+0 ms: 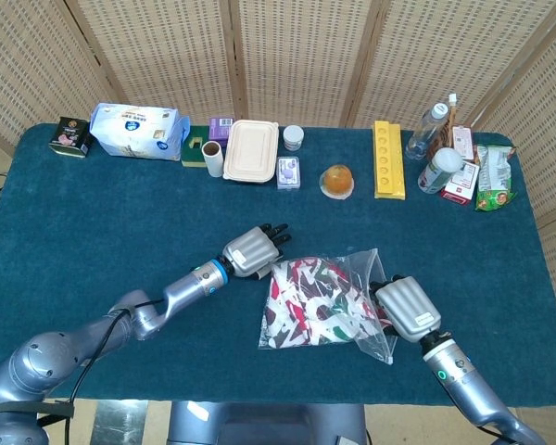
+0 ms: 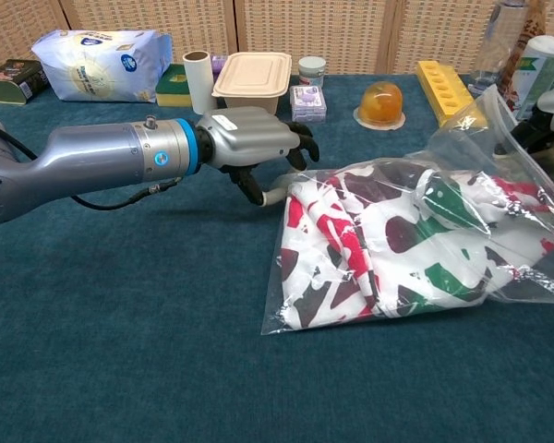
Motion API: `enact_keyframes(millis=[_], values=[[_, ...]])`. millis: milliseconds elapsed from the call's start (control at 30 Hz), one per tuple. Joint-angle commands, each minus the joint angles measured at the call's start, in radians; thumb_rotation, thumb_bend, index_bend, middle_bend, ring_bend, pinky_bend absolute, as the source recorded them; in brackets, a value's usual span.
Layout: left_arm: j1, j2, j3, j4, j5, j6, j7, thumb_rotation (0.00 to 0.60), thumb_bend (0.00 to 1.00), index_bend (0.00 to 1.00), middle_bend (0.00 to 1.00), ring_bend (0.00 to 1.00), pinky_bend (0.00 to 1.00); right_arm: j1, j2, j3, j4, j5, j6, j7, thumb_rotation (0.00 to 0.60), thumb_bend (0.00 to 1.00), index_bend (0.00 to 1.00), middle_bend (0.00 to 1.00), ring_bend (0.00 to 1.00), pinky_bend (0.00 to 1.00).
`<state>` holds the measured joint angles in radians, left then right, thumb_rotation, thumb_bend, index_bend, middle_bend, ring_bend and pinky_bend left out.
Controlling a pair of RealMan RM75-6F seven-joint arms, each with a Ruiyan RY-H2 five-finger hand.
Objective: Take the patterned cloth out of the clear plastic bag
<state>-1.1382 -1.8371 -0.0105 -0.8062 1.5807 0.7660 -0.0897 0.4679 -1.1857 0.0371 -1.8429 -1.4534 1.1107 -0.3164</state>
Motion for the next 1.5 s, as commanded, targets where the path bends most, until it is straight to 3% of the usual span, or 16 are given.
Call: enact_keyframes(millis=[33, 500, 900, 1500], values=[[0.006, 0.005, 0.004, 0.0, -0.002, -0.002, -0.005, 0.6, 0.49, 0.57, 0.15, 0.04, 0.21, -0.002, 0.001, 0.0, -0.001, 0.001, 0.002, 0.003, 0.6, 0.37, 0.68, 0.55, 0.64, 0.51], [0.053, 0.06, 0.013, -0.056, -0.005, 0.043, -0.032, 0.6, 0.5, 0.58, 0.15, 0.04, 0.22, -0.009, 0.011, 0.003, -0.011, -0.021, 0.022, 0.028, 0.6, 0.37, 0.68, 0.55, 0.64, 0.51], [0.136, 0.225, 0.027, -0.223, -0.028, 0.099, -0.003, 0.6, 0.52, 0.58, 0.15, 0.04, 0.21, -0.015, 0.026, 0.015, -0.017, -0.062, 0.056, 0.081, 0.6, 0.37, 0.68, 0.55, 0.64, 0.51], [0.266, 0.425, 0.032, -0.362, -0.082, 0.18, 0.05, 0.6, 0.52, 0.58, 0.15, 0.04, 0.21, -0.034, 0.079, 0.057, -0.039, -0.032, 0.109, 0.076, 0.6, 0.37, 0.68, 0.55, 0.64, 0.52]])
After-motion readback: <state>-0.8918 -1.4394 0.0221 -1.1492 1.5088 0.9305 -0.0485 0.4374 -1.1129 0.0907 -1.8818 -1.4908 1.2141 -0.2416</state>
